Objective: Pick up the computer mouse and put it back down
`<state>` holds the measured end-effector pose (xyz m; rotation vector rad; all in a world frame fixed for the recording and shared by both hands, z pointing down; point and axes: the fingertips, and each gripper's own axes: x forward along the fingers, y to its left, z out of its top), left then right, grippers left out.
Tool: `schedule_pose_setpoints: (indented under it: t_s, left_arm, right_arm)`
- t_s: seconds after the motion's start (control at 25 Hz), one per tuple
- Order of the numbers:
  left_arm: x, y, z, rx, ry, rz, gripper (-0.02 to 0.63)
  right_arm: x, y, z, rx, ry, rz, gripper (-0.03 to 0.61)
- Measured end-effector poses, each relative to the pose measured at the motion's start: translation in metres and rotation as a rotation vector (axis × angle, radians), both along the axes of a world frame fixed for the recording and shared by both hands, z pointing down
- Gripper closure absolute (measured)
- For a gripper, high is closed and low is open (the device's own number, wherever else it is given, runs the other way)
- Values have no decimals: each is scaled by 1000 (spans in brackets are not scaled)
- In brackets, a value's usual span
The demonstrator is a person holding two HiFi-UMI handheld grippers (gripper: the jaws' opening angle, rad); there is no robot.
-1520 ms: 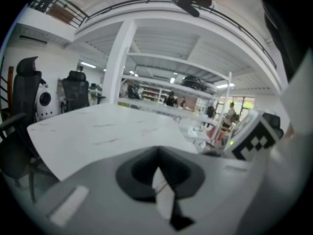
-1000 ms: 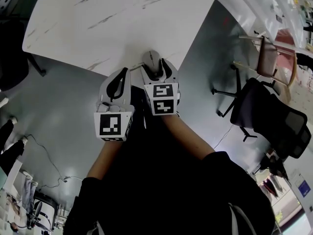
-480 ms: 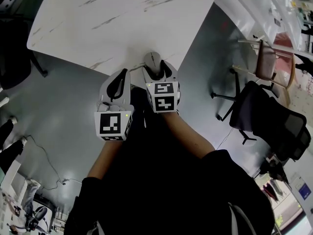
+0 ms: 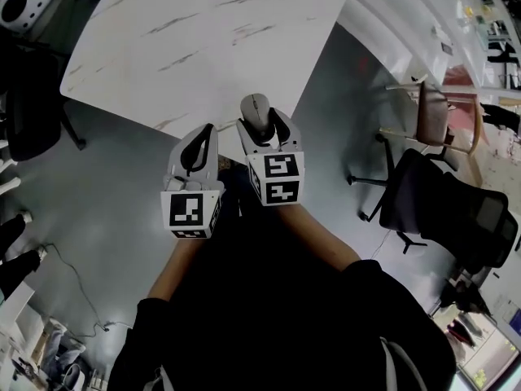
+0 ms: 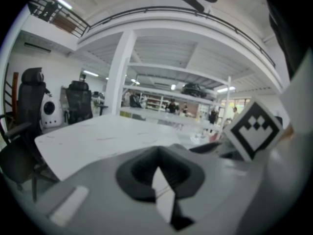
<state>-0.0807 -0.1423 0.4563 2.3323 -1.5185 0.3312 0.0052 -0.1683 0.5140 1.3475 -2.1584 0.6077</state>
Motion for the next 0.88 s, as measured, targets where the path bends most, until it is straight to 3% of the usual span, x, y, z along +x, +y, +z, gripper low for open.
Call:
schedule_pose_setpoints:
  t_s: [0.52,0.88]
  left_arm:
    - [0,-22,-86,213,-34,-42,606]
    - [6,-25,-127,300,-21,-52,606]
  right_arm:
    - [21,-25,-143,315,-106,5,321]
    - [30,-26,-178,399,-132,-1,321]
